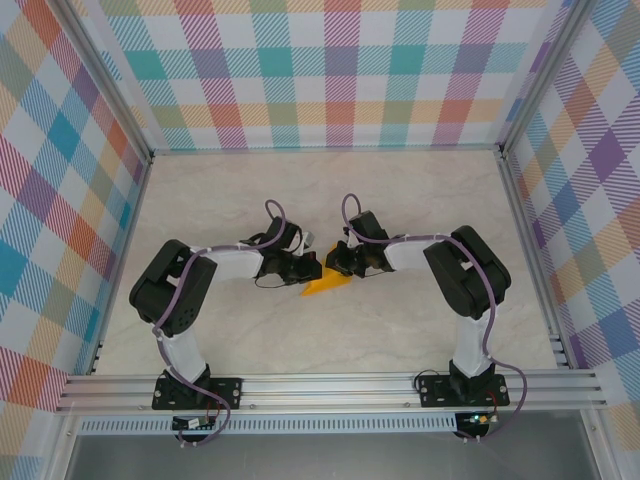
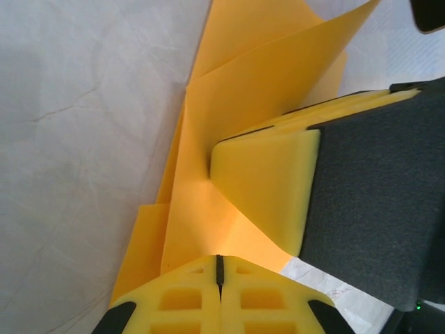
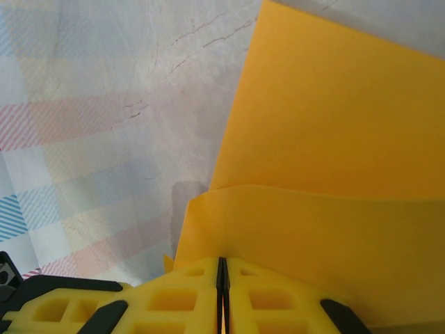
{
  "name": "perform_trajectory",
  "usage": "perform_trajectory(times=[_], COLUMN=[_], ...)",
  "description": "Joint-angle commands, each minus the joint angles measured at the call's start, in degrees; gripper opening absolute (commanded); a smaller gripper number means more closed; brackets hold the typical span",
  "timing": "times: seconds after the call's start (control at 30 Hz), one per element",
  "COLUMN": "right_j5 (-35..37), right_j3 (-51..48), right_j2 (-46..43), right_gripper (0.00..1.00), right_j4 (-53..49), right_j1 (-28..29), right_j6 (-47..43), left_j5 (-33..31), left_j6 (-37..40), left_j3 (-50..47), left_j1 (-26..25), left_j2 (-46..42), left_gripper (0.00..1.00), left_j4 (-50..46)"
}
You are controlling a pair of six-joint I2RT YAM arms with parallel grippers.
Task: Fold a paper plane with a square sheet of paper (pick it up from the middle)
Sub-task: Fourth fold the wing at the center of the table.
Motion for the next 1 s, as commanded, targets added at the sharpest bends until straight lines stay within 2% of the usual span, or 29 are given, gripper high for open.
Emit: perform_trajectory(times=[0.0,0.27,0.6,0.97], right_j5=[1.82,1.56,0.27,0.53], right_j3=[0.09,1.22,1.42,1.27], right_j2=[1.94,1.01,-5.16,0.04], right_gripper=[0.09,0.09,0.10,0.09], right_j4=[-2.72,-2.98,-5.59,-5.47], right_j1=[-0.25,-0.51,-0.12,1.26], right_j6=[-0.40,-1.32,-4.09,-2.36], left_j5=[-3.07,-4.81,-5.77,-5.72], left_j6=[1.81,2.38,2.75,2.75], left_j3=[1.46,1.14,1.38,1.84], left_j1=[-0.57,-0.53,-0.57,-0.57], left_j2=[1.22,2.80,2.80,2.95], left_gripper=[0.01,0.00,0.00,0.00], left_j4=[-4.59,-6.77,-7.91,-8.33])
